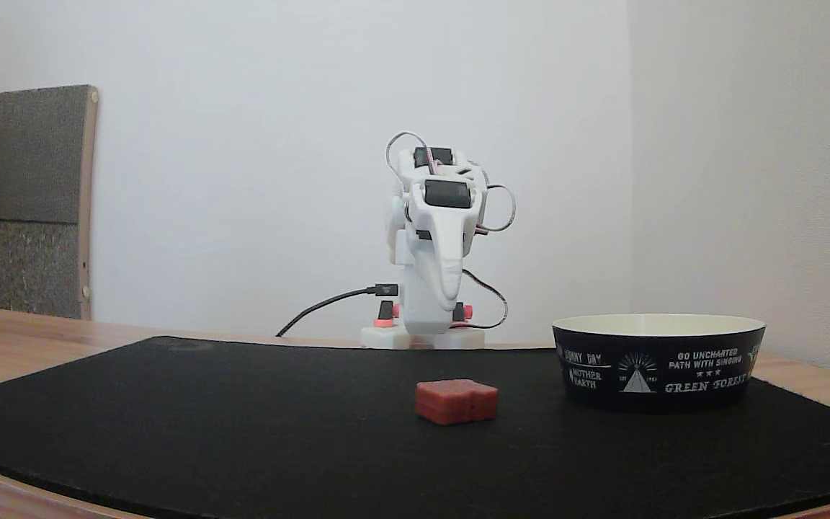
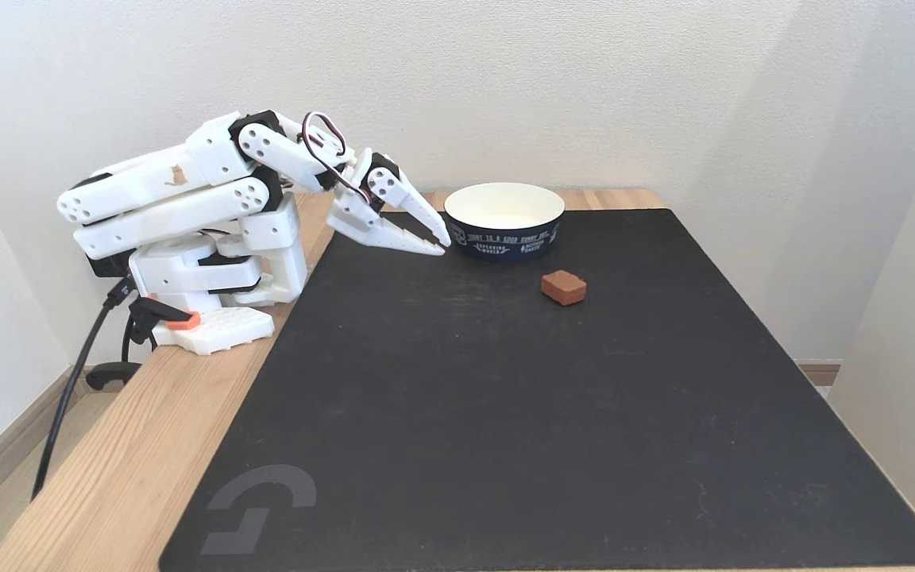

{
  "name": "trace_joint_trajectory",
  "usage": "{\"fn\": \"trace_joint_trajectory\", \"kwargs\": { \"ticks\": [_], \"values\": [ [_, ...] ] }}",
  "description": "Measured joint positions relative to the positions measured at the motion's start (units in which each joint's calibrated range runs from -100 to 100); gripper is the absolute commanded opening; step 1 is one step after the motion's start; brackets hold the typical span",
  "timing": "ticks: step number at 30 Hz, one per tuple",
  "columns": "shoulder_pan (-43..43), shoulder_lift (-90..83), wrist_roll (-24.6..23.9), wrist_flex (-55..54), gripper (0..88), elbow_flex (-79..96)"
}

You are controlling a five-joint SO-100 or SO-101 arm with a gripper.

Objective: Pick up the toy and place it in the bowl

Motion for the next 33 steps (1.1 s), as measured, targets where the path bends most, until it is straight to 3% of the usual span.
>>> {"fn": "trace_joint_trajectory", "kwargs": {
  "ticks": [33],
  "values": [
    [0.0, 0.0, 0.0, 1.0, 3.3, 0.0]
  ]
}}
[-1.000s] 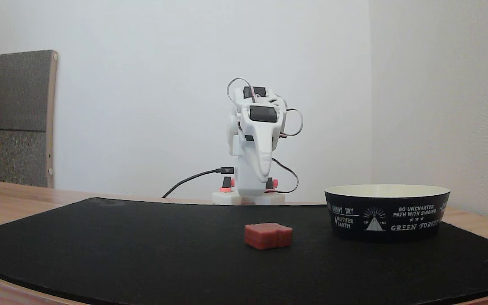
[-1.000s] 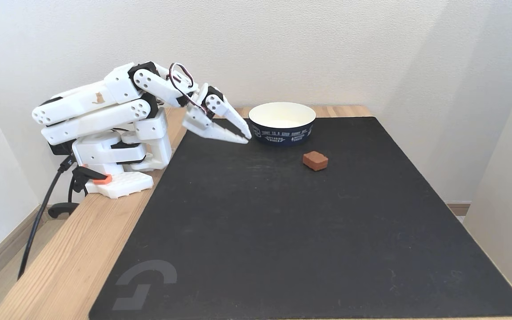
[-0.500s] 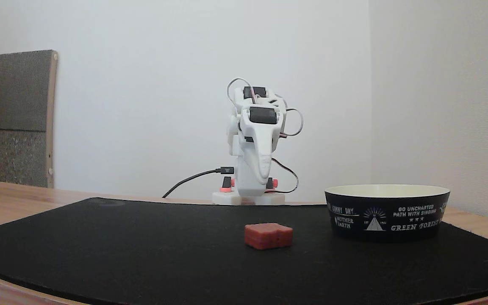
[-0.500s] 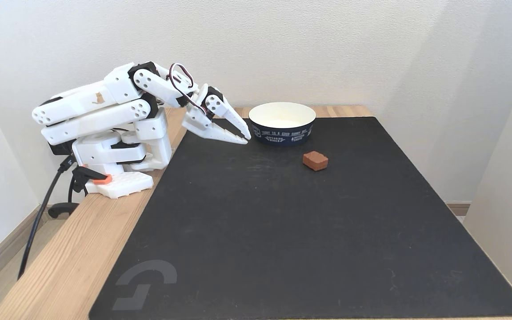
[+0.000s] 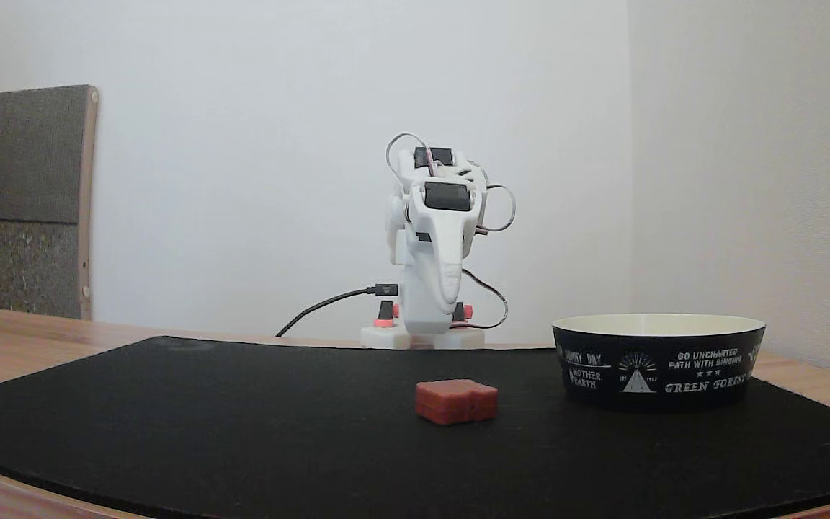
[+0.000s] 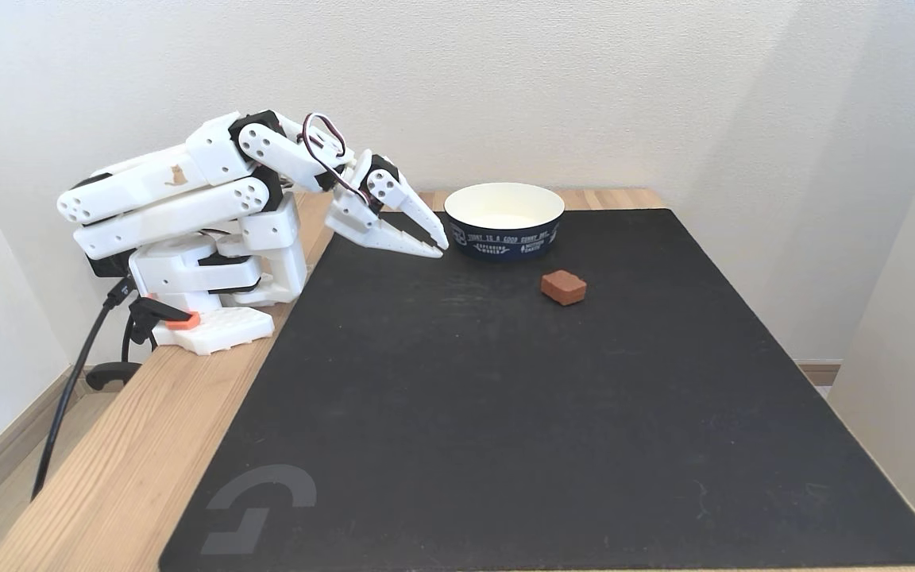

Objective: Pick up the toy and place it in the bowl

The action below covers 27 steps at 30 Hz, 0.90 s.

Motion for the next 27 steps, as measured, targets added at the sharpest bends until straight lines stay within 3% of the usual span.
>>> {"fn": "trace_joint_trajectory", "kwargs": {
  "ticks": [5, 11, 12, 20, 27],
  "values": [
    [0.0, 0.0, 0.0, 0.0, 4.2, 0.0],
    [0.0, 0.0, 0.0, 0.0, 31.5, 0.0],
    [0.0, 0.0, 0.0, 0.0, 32.8, 0.0],
    [0.0, 0.0, 0.0, 0.0, 33.1, 0.0],
    [8.8, 8.1, 0.2, 0.0, 33.7, -4.4]
  ]
}}
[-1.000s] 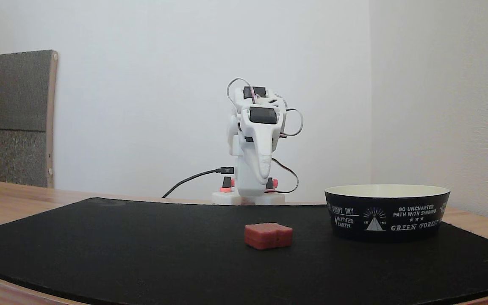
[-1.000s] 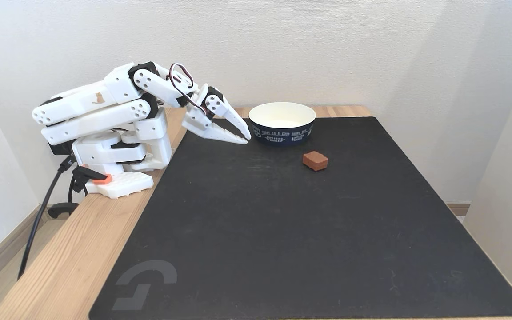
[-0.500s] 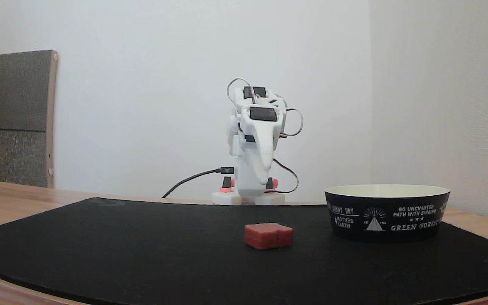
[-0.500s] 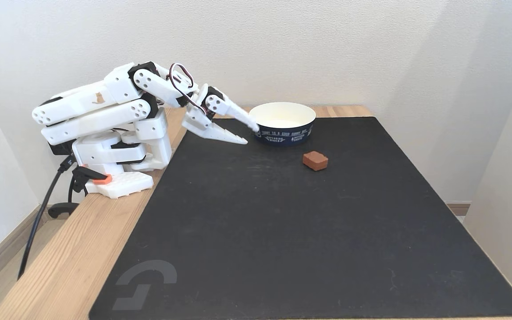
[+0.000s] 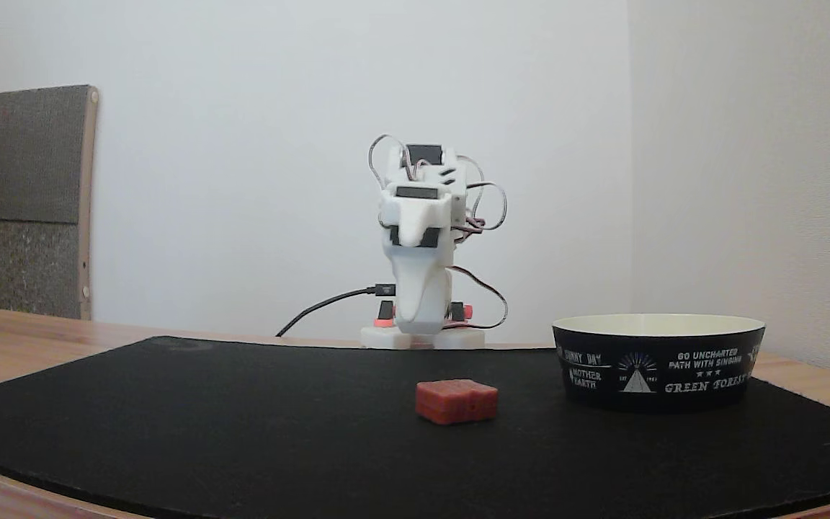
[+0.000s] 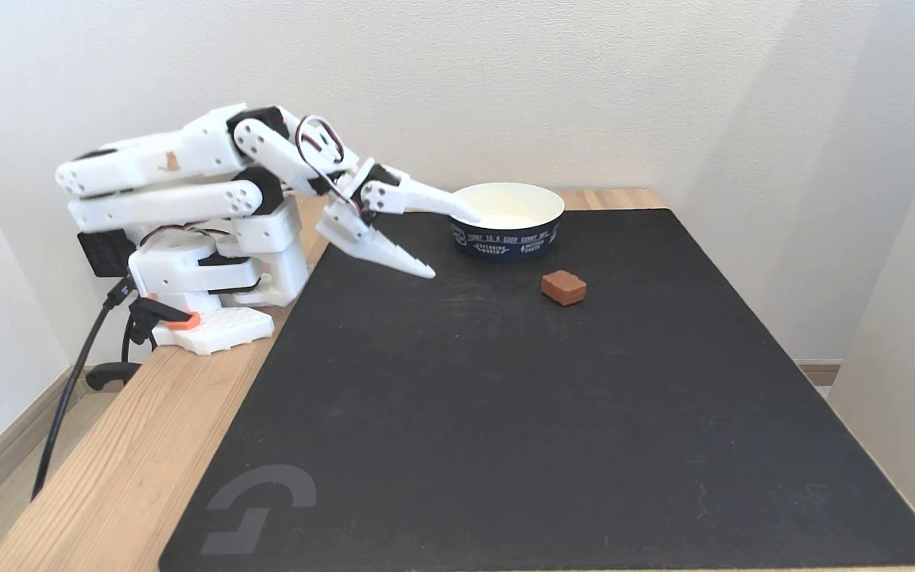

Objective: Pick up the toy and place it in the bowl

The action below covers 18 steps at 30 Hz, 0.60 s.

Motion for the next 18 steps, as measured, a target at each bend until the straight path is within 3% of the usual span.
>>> {"fn": "trace_joint_trajectory", "kwargs": {
  "ticks": [3, 8, 13, 18],
  "values": [
    [1.4, 8.6, 0.6, -1.3, 33.5, -7.3],
    [1.6, 32.1, 7.6, -4.8, 33.1, -23.1],
    [1.9, 66.8, 12.7, -4.1, 33.1, -51.8],
    [1.7, 93.5, 14.5, 2.0, 33.1, -76.9]
  ]
}}
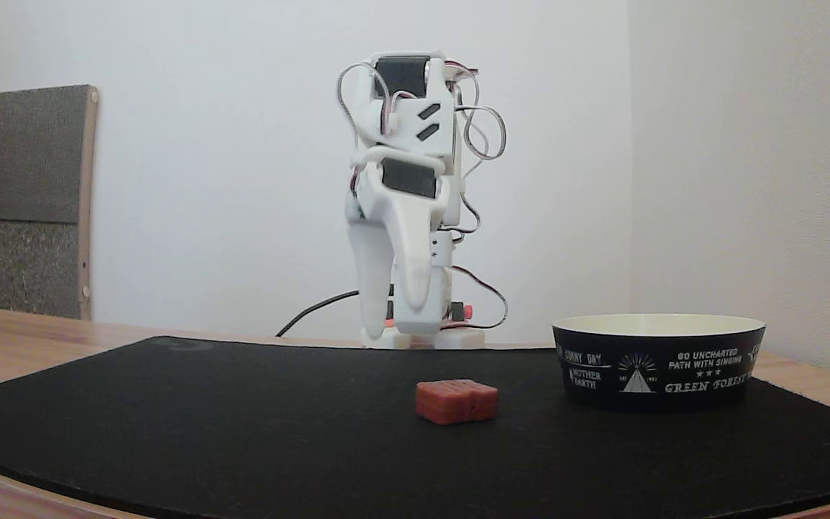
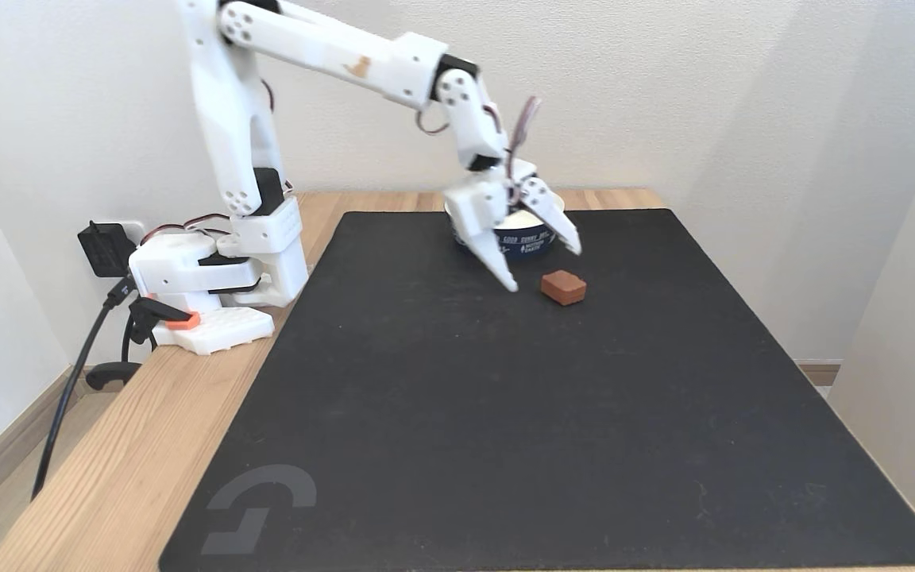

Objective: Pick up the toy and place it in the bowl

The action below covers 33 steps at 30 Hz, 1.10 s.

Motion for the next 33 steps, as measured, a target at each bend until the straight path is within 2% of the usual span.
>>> {"fn": "trace_joint_trajectory", "kwargs": {
  "ticks": [9, 17, 33],
  "values": [
    [-6.9, 21.1, 0.4, 11.1, 33.1, -26.1],
    [-9.7, 25.5, 1.1, 12.0, 33.1, -28.5],
    [-9.1, 26.3, 1.4, 8.9, 33.0, -29.1]
  ]
}}
